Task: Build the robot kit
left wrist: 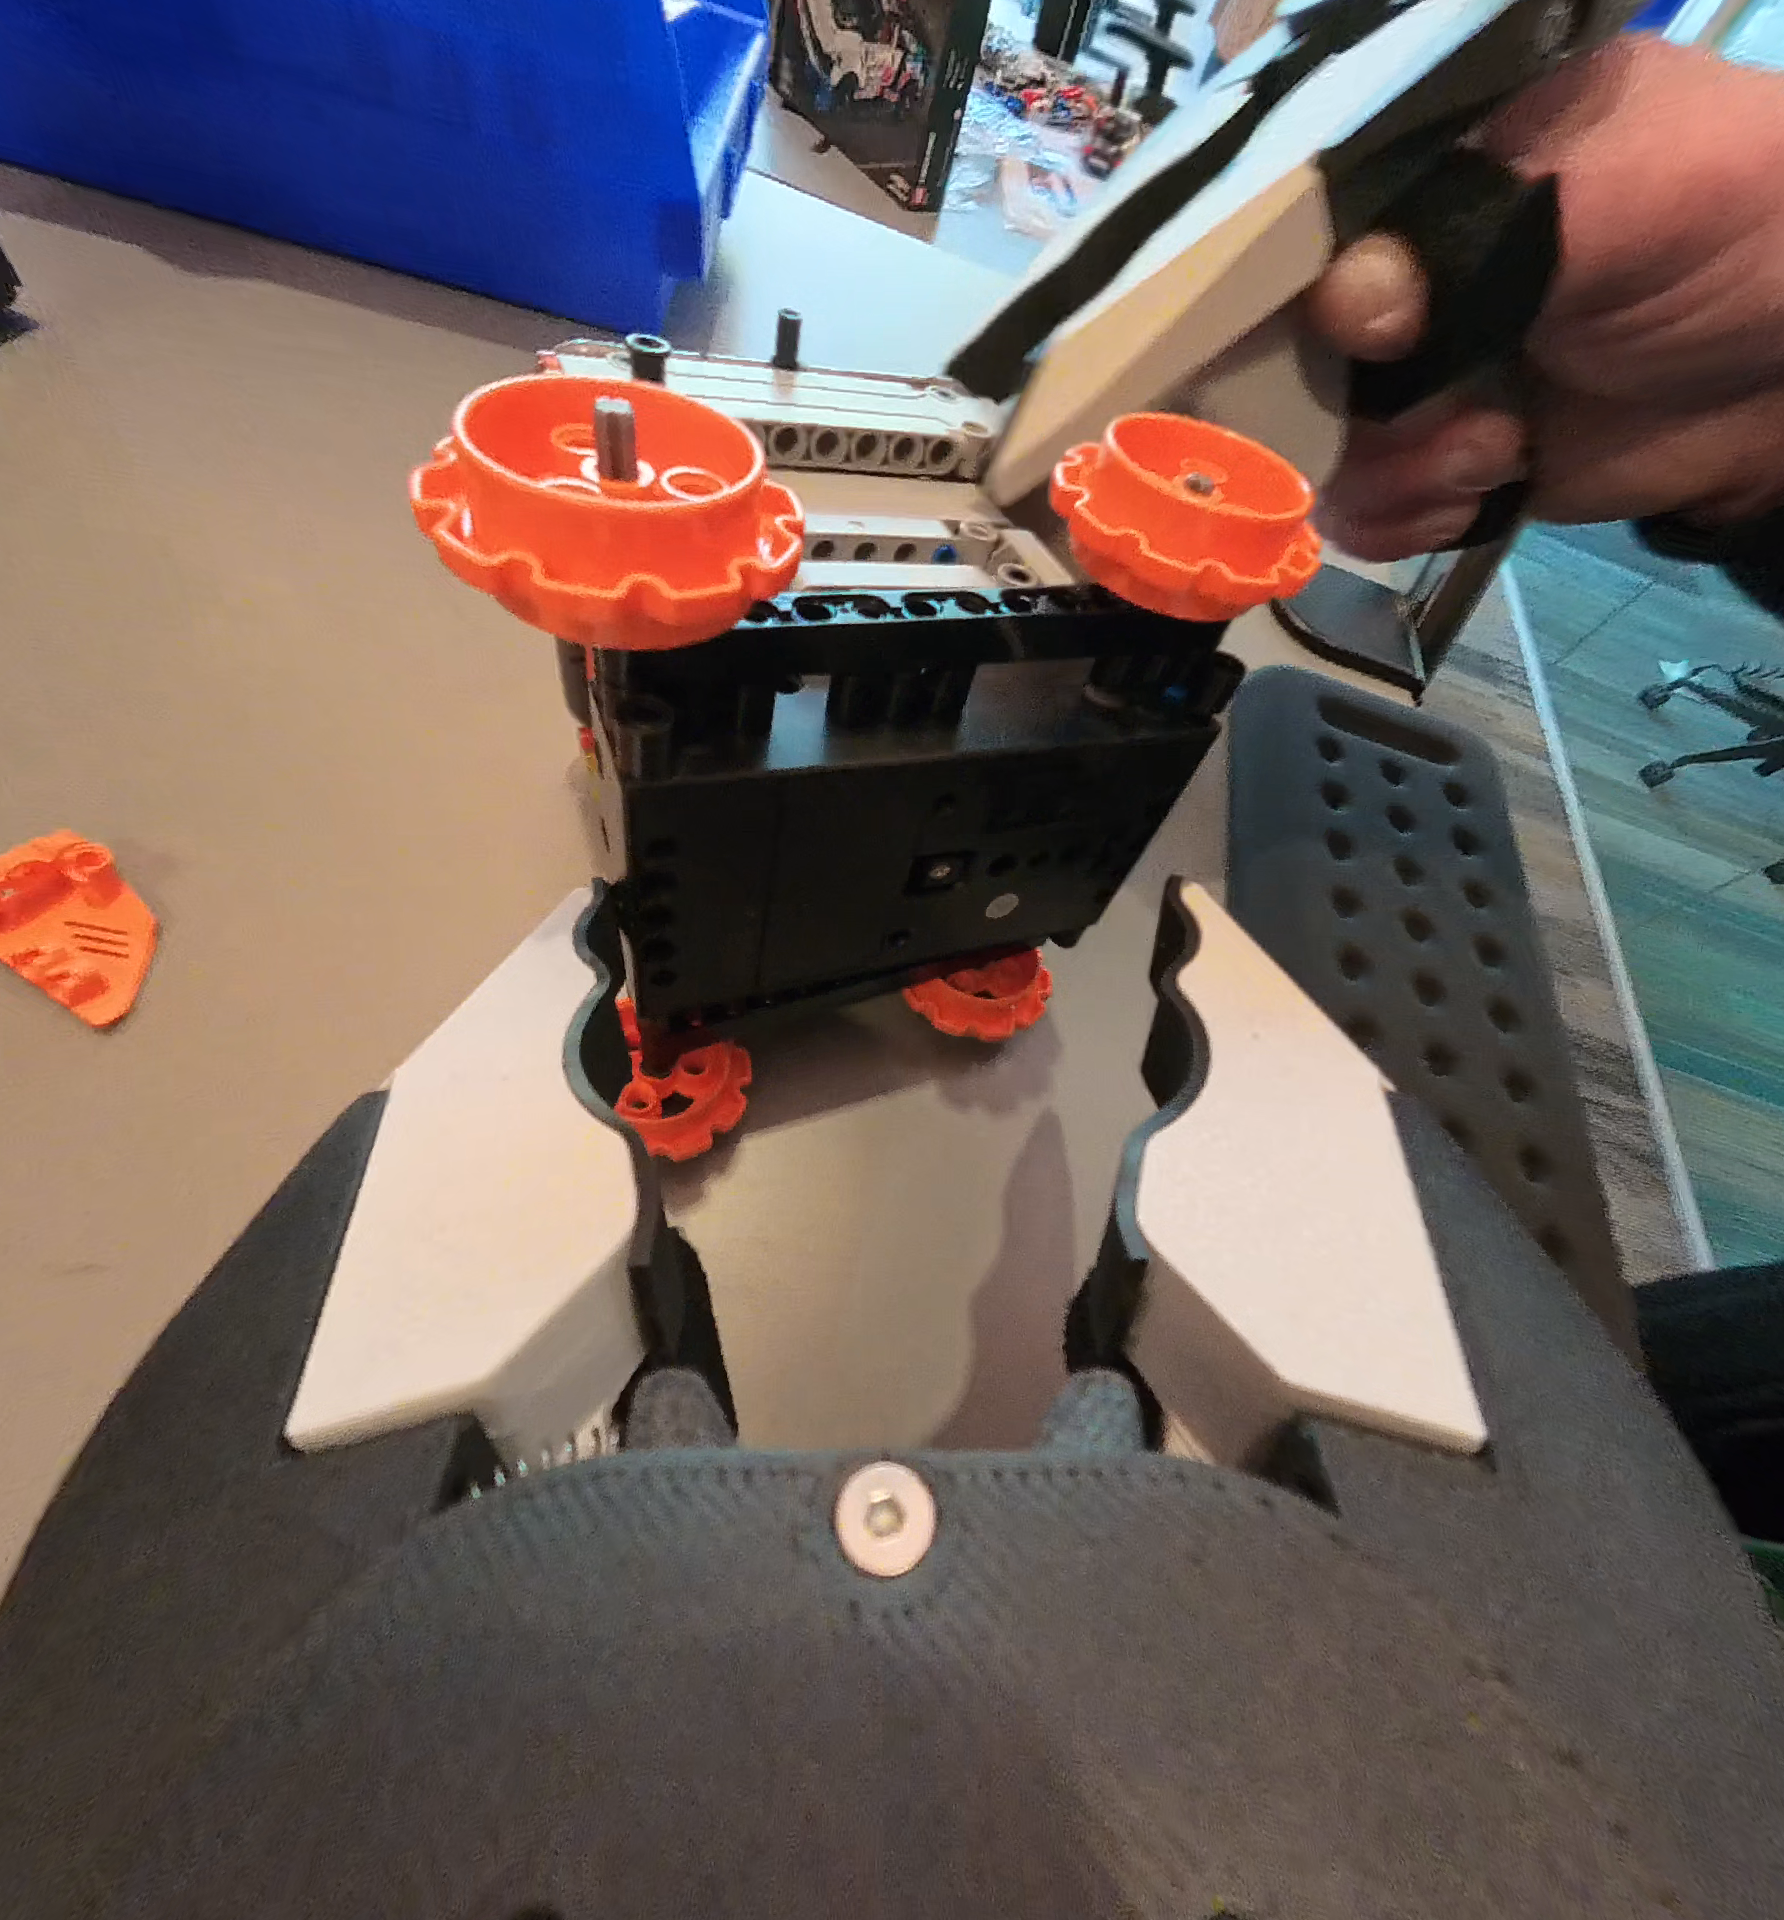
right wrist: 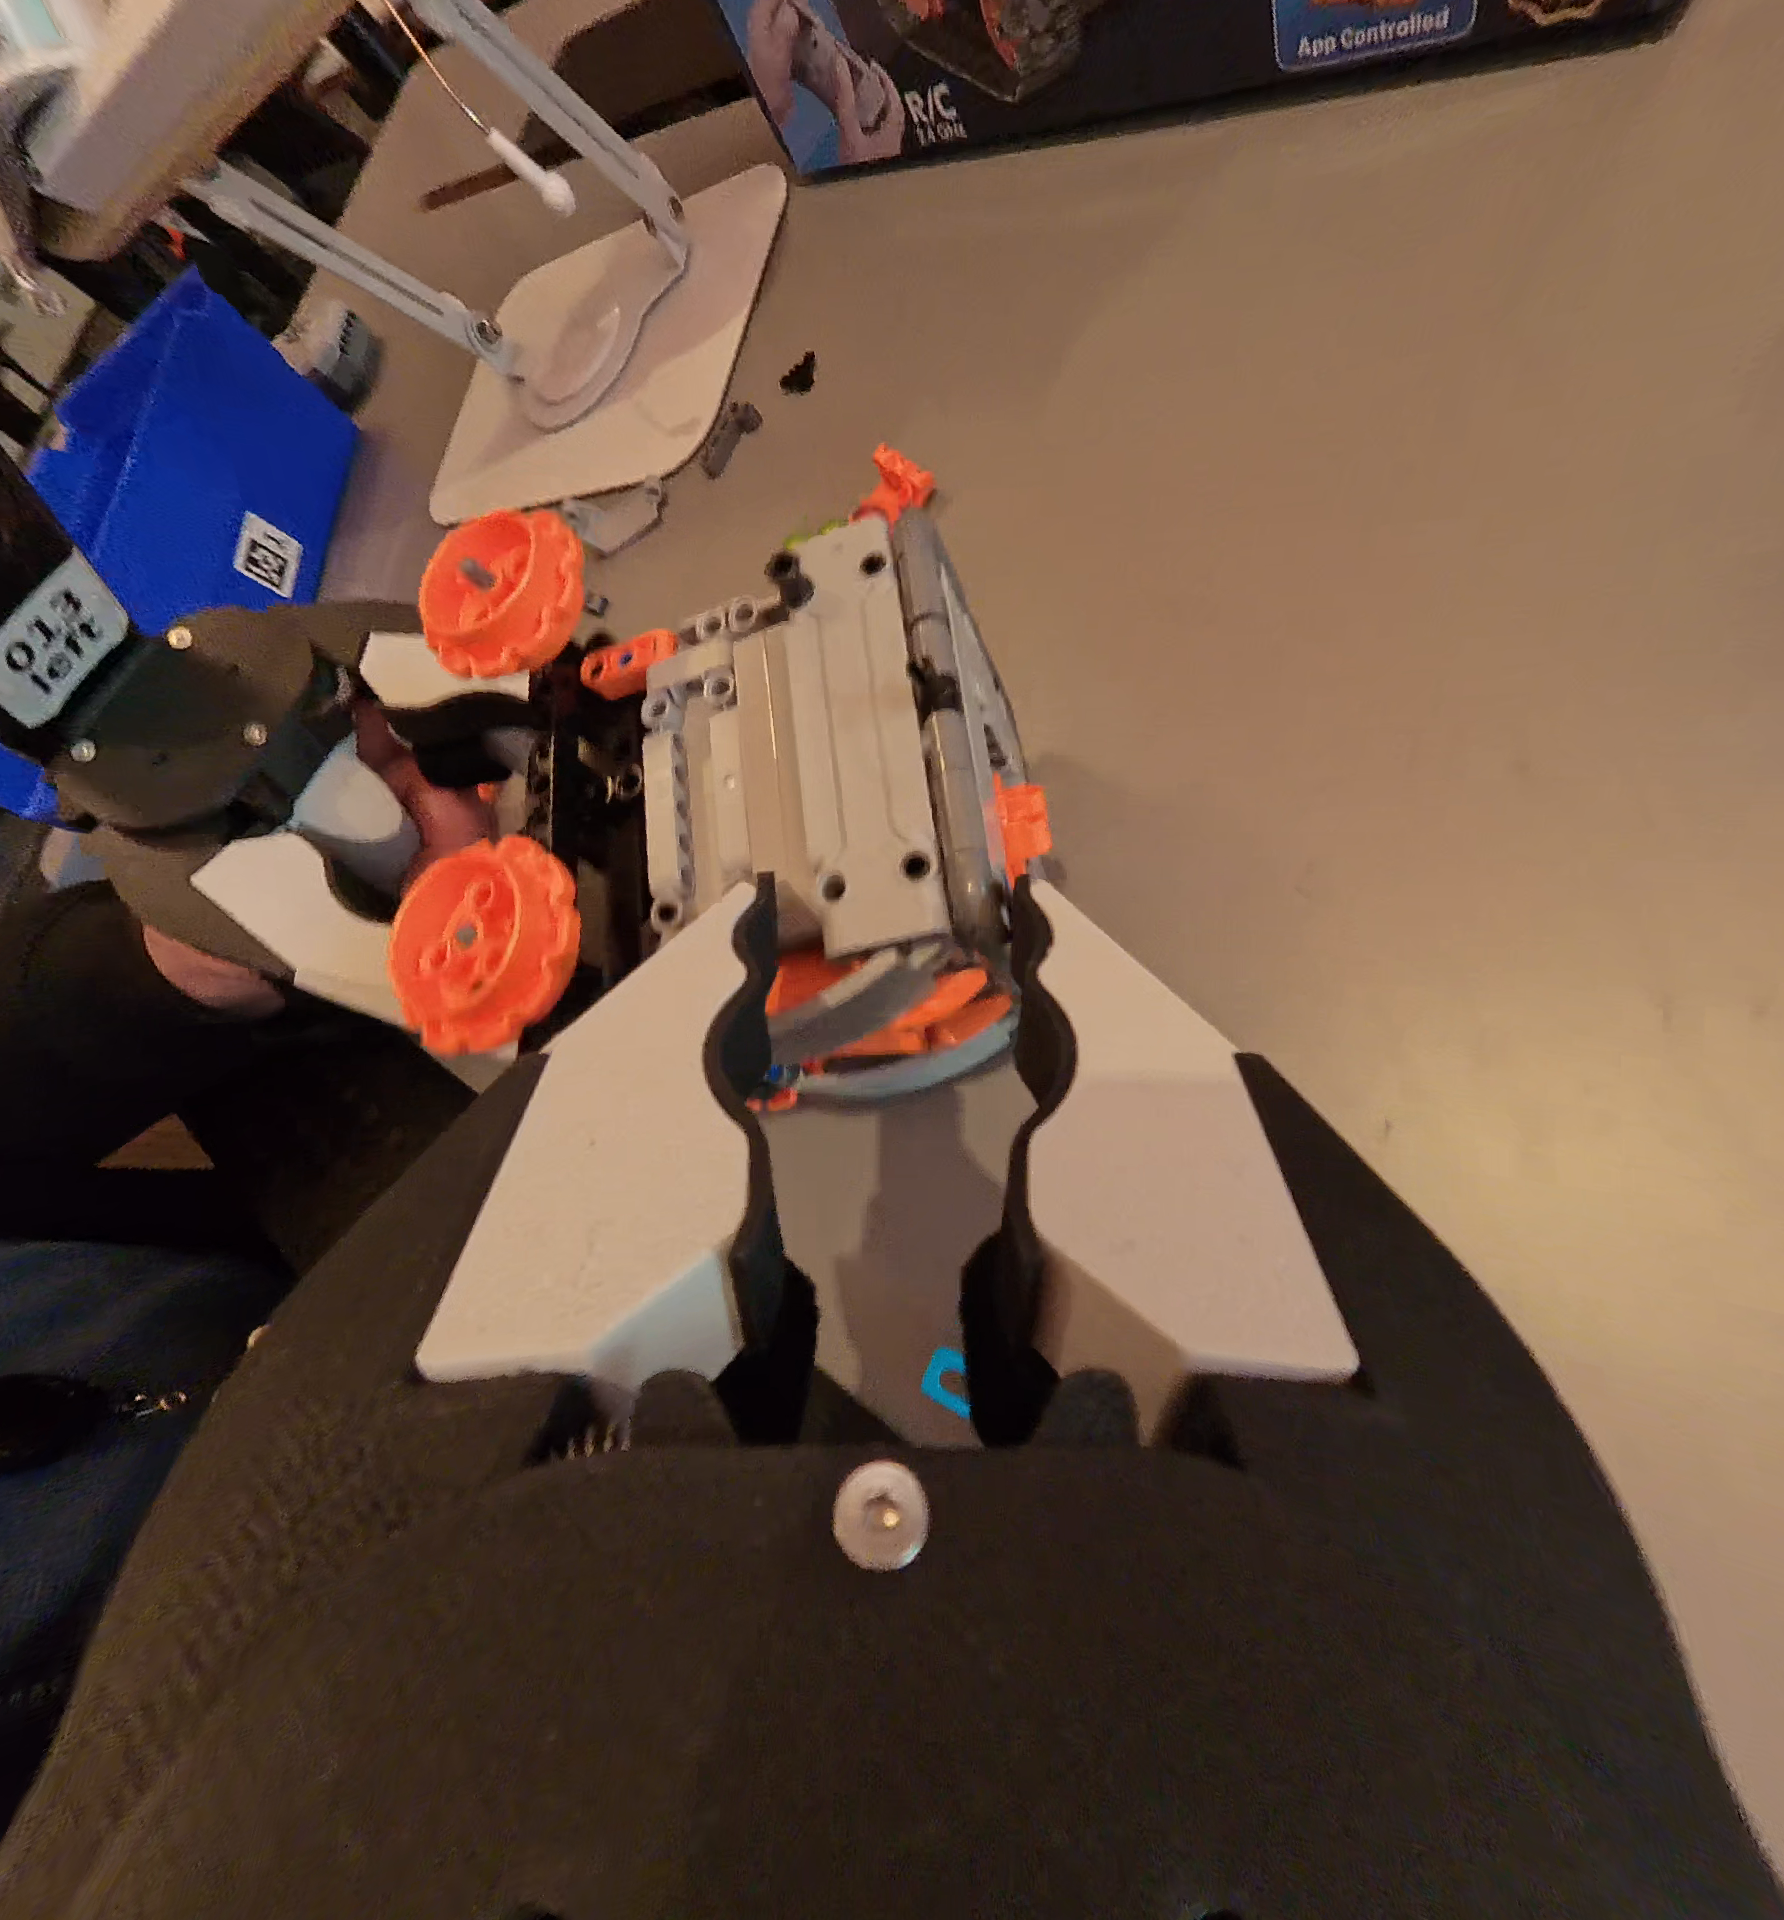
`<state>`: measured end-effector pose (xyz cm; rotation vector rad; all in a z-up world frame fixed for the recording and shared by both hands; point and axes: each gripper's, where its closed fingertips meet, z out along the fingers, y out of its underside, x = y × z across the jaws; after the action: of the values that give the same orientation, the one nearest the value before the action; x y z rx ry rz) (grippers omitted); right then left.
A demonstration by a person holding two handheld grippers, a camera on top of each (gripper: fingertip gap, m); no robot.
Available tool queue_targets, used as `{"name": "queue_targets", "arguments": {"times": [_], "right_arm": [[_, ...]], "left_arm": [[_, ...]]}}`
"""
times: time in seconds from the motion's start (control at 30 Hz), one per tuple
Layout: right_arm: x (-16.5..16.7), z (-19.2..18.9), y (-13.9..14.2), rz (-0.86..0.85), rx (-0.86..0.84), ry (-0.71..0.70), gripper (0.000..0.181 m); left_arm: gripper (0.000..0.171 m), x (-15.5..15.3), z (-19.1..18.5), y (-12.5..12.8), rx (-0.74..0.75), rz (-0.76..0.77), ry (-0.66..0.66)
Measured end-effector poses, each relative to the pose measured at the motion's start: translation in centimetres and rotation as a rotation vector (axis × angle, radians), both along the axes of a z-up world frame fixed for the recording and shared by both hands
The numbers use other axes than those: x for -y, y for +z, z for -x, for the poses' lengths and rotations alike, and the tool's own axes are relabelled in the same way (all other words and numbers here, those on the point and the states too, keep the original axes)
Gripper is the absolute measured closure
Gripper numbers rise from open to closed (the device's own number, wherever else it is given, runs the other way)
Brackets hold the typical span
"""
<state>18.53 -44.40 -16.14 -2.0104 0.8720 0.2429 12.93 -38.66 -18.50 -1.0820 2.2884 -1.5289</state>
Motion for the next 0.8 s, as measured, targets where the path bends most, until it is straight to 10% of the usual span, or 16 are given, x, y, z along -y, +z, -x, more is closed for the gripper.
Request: {"name": "queue_targets", "arguments": {"times": [0.43,0.8], "right_arm": [[1.2,-0.6,0.6,-0.094,-0.093,0.040,0.130],[-0.3,-0.7,0.3,-0.165,-0.085,0.080,0.161]], "left_arm": [[0.094,-1.8,0.2,5.2,-0.095,0.228,-0.028],[0.133,-0.5,-0.3,5.0,-0.026,0.158,-0.029]]}}
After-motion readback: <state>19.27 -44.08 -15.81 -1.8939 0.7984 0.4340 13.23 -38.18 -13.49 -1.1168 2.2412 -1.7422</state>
